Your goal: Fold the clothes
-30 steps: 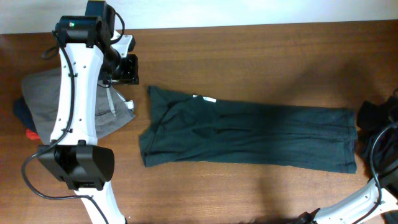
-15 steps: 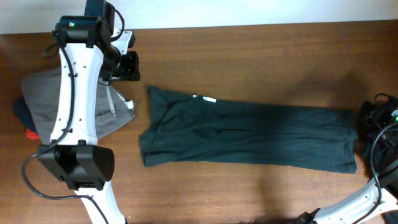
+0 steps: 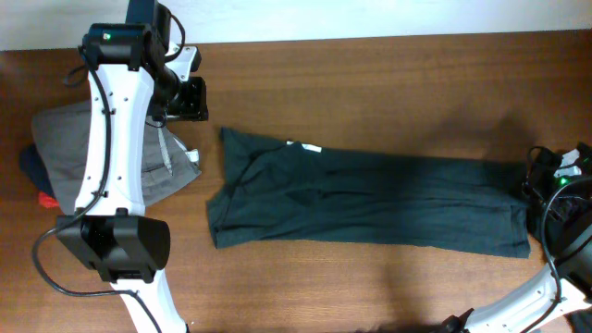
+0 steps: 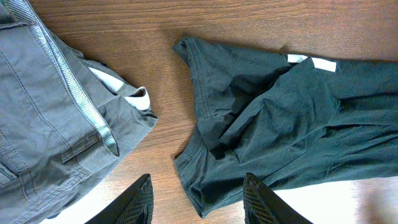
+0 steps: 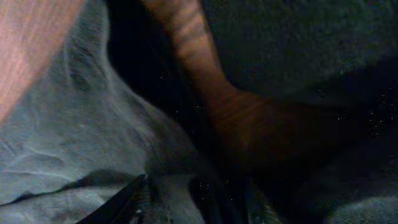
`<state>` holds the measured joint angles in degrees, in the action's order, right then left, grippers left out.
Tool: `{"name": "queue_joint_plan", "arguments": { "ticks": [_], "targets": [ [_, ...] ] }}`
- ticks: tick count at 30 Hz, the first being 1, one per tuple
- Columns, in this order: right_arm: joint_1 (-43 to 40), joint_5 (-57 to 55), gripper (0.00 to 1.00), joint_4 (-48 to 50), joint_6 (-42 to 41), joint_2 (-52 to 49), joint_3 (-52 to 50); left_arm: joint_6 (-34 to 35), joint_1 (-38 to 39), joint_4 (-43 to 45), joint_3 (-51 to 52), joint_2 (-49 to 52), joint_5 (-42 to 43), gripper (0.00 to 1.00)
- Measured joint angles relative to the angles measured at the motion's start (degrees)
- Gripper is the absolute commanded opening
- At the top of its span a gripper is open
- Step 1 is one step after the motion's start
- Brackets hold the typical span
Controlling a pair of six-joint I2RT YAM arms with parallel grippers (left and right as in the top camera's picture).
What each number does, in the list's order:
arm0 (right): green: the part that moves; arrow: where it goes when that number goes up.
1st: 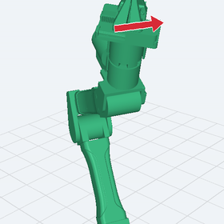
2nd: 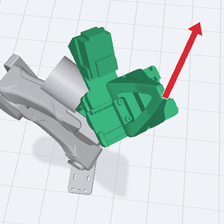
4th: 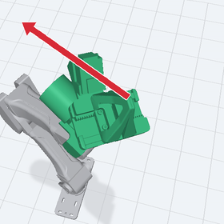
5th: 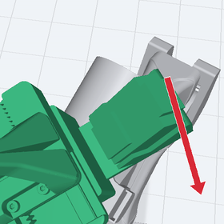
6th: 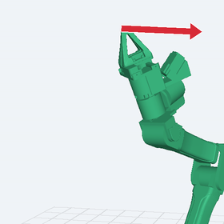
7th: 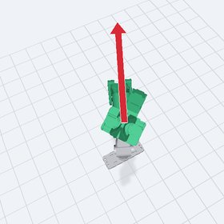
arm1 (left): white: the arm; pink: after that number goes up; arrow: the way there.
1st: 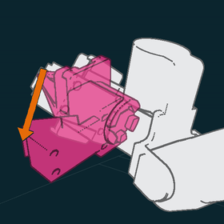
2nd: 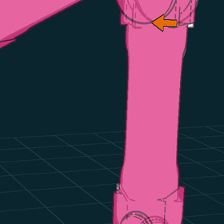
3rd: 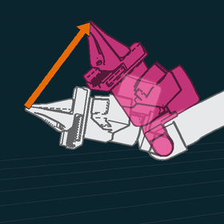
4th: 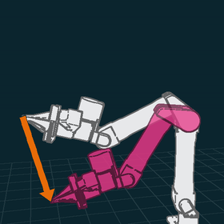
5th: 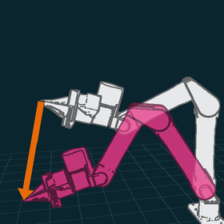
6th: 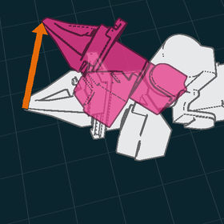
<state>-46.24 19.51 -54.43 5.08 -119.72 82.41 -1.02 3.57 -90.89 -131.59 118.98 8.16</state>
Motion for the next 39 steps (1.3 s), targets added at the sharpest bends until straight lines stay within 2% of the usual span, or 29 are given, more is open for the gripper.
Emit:
{"name": "queue_joint_plan", "arguments": {
  "ticks": [2, 3, 4, 9, 15, 25, 33, 39],
  "targets": [
    [0.00, -0.63, 0.44, -0.74, -0.35, 0.00, -0.04, 0.00, 0.00, 0.04, 0.00, 0.00, 0.02, 0.47],
    [0.07, -0.90, 0.32, -1.07, -0.48, 0.00, -0.11, 0.00, 0.00, 0.09, 0.00, 0.00, 0.02, 0.47],
    [0.20, -1.27, 0.25, -1.42, -0.50, 0.00, -0.20, -0.02, 0.00, 0.11, 0.00, 0.00, 0.00, 0.47],
    [1.73, -0.72, 0.04, -2.36, 1.09, 0.11, -1.20, 0.00, 0.00, 0.28, 0.00, 0.00, 0.02, 0.47],
    [5.57, -0.52, 0.04, -3.02, 1.90, 3.87, -1.99, 0.00, 0.00, 0.28, 0.00, 0.00, 0.02, 0.47],
    [8.85, -0.02, 0.04, -4.63, 2.21, 19.65, -2.01, 0.00, 0.00, 0.31, 0.00, 0.00, 0.02, 0.47],
    [10.49, -0.81, 0.04, -5.05, 1.31, 19.80, -2.03, 0.00, 0.00, 0.31, 0.00, 0.00, 0.00, 0.47],
    [12.00, 4.44, 0.04, -5.38, 3.06, 19.80, -2.03, 0.00, 0.00, 0.31, 0.00, 0.00, 0.00, 0.47]
  ]
}}
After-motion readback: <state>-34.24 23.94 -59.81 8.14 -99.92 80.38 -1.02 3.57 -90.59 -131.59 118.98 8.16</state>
